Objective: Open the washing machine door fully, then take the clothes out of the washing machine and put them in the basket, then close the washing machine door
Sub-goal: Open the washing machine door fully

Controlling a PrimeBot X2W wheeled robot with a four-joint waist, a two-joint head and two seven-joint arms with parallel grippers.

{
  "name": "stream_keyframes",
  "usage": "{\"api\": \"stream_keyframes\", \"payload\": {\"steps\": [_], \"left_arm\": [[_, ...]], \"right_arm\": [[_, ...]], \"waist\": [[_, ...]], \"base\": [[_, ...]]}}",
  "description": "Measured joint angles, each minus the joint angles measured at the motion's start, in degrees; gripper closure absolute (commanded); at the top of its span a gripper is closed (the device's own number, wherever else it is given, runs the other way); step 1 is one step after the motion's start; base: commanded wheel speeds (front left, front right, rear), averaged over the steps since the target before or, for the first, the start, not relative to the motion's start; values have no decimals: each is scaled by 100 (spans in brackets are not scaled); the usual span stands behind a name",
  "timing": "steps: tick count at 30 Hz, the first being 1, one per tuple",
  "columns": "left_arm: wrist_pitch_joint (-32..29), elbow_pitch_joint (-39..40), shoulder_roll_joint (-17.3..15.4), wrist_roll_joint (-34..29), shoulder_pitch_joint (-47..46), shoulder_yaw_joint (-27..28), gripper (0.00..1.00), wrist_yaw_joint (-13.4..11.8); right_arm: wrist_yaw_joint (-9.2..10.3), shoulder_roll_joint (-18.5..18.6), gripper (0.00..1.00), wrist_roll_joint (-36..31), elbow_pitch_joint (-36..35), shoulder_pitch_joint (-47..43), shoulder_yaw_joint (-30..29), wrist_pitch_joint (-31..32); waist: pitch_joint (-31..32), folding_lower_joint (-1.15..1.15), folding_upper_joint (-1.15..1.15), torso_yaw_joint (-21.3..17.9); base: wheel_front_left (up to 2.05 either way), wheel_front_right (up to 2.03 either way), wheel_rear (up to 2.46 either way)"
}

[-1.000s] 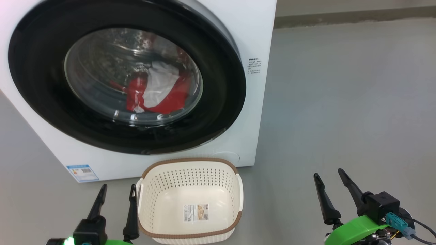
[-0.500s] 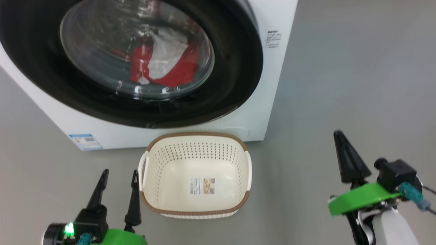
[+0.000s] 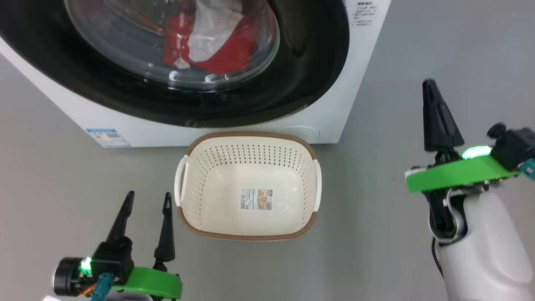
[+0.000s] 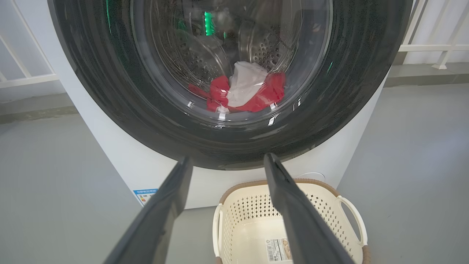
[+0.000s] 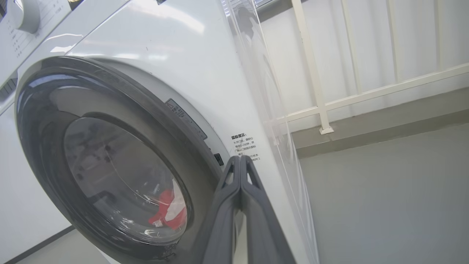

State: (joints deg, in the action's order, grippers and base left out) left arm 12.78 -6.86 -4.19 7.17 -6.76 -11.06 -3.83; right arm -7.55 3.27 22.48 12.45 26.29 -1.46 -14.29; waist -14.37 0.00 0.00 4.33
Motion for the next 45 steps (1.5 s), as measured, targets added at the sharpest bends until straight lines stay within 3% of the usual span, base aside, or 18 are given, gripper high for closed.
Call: {"api": "stream_keyframes", "payload": {"steps": [8, 16, 21, 28, 37, 45], "left_arm": [[49, -73, 0, 0, -111, -46, 0, 0], [99, -171, 3, 1, -271, -164, 0, 8], [113, -249, 21, 9, -371, -223, 0, 34], [152, -347, 46, 59, -491, -296, 0, 62], [167, -466, 68, 110, -568, -380, 0, 109], [168, -469, 93, 110, -684, -438, 0, 115]], "right_arm": [[0, 220, 100, 1441, 319, 575, 243, 16], [0, 649, 100, 3530, 710, 1452, 566, 583], [0, 848, 100, 4450, 934, 1831, 790, 1004], [0, 1069, 100, 5303, 1305, 2316, 1037, 1564], [0, 1319, 100, 5817, 2013, 2955, 1380, 2210], [0, 1317, 100, 6505, 2602, 3404, 1160, 2624]], "waist": [[-222, 0, 0, 62], [-472, 0, 0, 161], [-581, 0, 0, 267], [-703, 0, 0, 411], [-808, 0, 0, 593], [-864, 0, 0, 721]], "base": [[0, 0, 0], [0, 0, 0], [0, 0, 0], [0, 0, 0], [0, 0, 0], [0, 0, 0]]}}
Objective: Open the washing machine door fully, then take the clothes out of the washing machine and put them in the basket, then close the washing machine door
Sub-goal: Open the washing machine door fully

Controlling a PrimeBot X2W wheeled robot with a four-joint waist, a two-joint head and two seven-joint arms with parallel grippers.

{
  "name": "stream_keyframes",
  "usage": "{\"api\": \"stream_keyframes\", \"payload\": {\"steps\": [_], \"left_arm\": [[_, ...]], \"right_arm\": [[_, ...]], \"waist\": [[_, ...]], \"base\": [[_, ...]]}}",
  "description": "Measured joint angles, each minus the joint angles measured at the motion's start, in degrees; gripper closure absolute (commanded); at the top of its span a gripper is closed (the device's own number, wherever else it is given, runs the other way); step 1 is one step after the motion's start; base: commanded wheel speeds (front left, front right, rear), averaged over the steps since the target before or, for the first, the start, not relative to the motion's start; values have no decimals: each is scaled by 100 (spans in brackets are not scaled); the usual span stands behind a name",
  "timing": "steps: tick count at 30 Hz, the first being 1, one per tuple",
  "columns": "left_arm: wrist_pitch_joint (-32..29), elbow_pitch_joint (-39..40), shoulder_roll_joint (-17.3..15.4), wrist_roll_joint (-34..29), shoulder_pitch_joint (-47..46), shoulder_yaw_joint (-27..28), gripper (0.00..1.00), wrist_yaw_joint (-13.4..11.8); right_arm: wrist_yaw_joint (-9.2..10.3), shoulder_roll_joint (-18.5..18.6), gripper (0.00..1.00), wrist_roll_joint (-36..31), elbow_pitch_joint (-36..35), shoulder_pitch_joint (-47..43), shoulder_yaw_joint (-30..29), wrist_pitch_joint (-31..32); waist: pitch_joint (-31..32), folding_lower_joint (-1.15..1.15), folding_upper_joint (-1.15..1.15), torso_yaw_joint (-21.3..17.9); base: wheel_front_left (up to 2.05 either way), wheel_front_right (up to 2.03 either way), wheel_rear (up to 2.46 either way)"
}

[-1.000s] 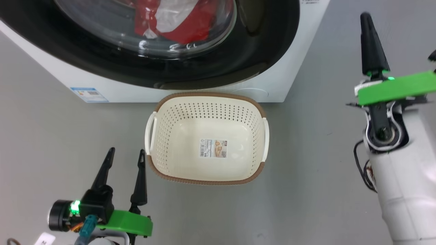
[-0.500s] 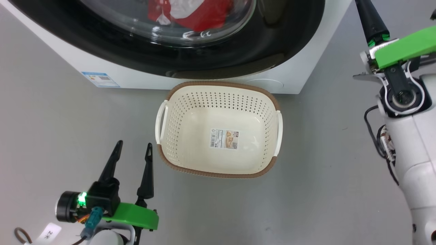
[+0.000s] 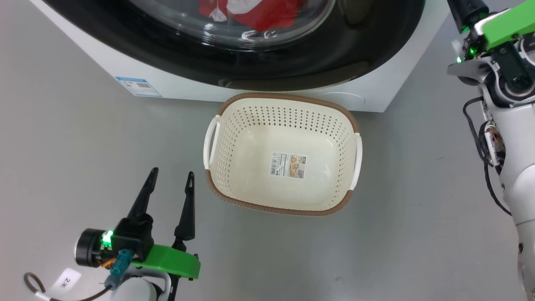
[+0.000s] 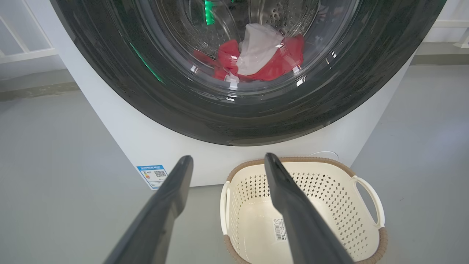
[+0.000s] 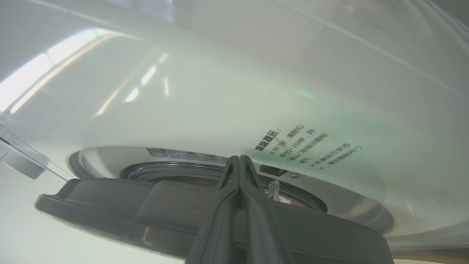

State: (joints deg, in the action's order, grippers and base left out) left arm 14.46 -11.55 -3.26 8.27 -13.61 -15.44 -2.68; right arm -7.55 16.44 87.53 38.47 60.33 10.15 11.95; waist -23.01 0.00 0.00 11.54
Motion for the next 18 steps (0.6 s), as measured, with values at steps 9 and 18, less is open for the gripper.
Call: {"api": "stream_keyframes", "payload": {"steps": [9, 18], "left_arm": [[0, 0, 19, -1, -5, -36, 0, 96], [0, -27, 37, -1, -17, -77, 0, 141]], "right_arm": [[0, -29, 100, 244, 584, 250, -79, 388], [0, -57, 100, 345, 814, 484, -35, 727]], "waist": [[-76, 0, 0, 133], [-82, 0, 0, 227]], "base": [[0, 0, 0], [0, 0, 0]]}}
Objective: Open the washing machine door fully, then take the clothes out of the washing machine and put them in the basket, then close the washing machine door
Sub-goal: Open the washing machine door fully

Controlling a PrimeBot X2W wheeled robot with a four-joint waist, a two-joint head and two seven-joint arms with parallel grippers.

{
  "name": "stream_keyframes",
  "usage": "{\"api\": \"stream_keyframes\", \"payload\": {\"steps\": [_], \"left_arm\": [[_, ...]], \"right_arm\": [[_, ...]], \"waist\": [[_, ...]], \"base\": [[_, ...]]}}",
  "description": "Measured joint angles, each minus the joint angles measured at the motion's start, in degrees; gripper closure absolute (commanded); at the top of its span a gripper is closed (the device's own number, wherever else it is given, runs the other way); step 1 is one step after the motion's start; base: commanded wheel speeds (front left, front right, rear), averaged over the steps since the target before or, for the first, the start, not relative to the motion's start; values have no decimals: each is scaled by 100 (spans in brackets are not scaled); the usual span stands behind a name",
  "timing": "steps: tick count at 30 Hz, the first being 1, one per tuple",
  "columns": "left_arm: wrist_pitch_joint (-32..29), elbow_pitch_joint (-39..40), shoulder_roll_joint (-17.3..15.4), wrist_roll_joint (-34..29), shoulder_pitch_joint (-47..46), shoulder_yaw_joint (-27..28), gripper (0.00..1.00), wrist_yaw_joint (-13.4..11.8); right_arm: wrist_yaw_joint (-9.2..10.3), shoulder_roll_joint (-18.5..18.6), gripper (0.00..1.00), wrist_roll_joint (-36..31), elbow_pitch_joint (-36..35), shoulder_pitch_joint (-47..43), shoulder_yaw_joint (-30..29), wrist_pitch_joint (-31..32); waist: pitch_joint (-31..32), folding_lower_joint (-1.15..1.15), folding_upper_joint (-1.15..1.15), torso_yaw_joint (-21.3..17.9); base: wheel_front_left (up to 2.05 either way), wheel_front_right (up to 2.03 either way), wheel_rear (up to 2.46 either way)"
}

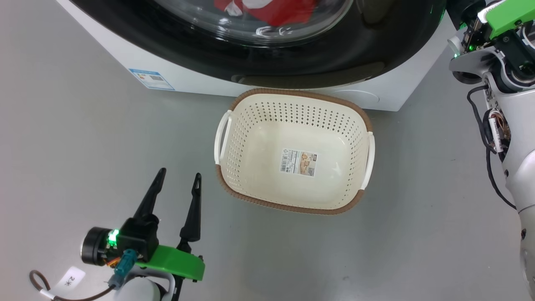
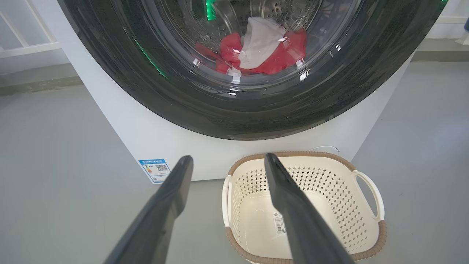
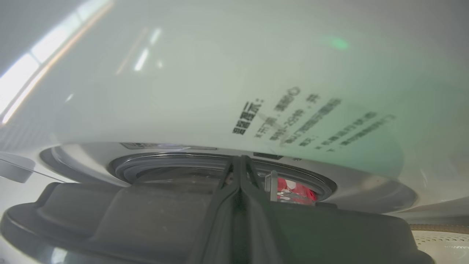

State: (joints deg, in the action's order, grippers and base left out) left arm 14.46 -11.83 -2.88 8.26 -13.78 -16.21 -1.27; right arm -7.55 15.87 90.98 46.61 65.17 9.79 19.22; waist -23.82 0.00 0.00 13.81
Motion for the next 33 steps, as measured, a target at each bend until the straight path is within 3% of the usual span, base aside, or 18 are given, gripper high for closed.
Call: {"api": "stream_keyframes", "payload": {"steps": [20, 33], "left_arm": [[0, -9, 30, -1, 1, 101, 0, 51], [0, -19, 32, -10, 3, 144, 0, 51]], "right_arm": [[16, -30, 100, 137, -22, -123, 26, 584], [16, -118, 100, 145, -595, -687, 34, 850]], "waist": [[86, 0, 0, -118], [228, 0, 0, -255]], "base": [[0, 0, 0], [0, 0, 0]]}}
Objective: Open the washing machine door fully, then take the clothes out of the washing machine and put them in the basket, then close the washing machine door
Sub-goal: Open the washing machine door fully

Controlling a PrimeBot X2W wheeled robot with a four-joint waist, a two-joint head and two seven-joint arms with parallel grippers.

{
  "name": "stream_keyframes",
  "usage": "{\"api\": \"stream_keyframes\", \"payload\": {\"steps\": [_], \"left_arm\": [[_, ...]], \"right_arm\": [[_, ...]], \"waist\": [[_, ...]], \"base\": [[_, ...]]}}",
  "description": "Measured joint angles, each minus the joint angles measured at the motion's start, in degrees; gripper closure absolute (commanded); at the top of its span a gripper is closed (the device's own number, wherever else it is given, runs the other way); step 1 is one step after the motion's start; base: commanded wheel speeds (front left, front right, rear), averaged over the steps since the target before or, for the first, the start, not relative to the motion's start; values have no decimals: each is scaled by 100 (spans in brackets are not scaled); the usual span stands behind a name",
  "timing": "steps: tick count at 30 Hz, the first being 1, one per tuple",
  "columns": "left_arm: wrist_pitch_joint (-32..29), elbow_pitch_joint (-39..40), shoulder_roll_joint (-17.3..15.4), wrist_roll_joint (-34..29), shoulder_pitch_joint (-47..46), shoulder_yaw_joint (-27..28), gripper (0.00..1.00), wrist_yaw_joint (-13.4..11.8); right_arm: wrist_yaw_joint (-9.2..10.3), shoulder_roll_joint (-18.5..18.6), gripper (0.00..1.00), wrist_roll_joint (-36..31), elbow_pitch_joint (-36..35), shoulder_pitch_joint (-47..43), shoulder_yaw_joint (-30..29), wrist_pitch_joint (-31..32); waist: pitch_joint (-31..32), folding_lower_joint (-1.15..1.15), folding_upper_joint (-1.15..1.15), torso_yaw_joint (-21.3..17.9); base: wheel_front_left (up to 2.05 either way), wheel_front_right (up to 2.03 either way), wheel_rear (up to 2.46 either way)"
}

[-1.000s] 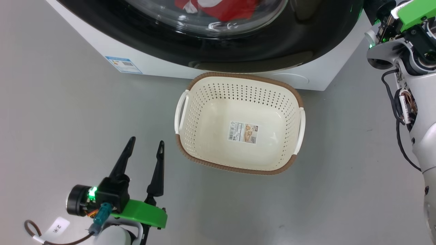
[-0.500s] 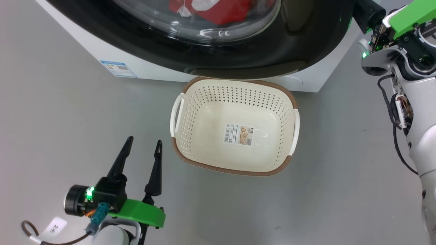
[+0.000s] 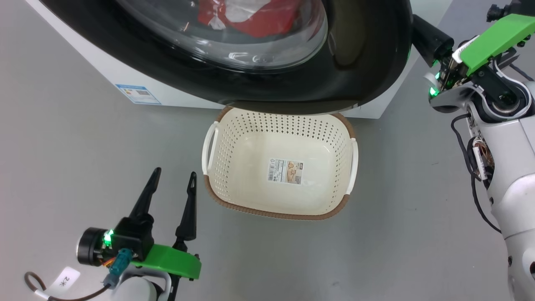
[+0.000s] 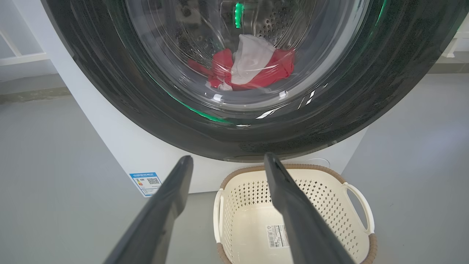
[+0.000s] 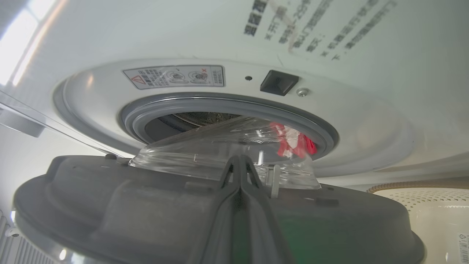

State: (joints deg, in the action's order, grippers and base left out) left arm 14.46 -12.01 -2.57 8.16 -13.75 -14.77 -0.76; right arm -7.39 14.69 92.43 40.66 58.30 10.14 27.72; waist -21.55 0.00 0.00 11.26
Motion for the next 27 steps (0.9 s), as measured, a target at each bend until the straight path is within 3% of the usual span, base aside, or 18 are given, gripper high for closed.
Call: {"api": "stream_keyframes", "payload": {"steps": [27], "left_arm": [[0, 23, 1, 0, 121, 120, 0, 0]], "right_arm": [[0, -148, 100, 34, -1337, -1133, 162, 548]], "waist": [[372, 0, 0, 46]], "base": [[0, 0, 0]]}}
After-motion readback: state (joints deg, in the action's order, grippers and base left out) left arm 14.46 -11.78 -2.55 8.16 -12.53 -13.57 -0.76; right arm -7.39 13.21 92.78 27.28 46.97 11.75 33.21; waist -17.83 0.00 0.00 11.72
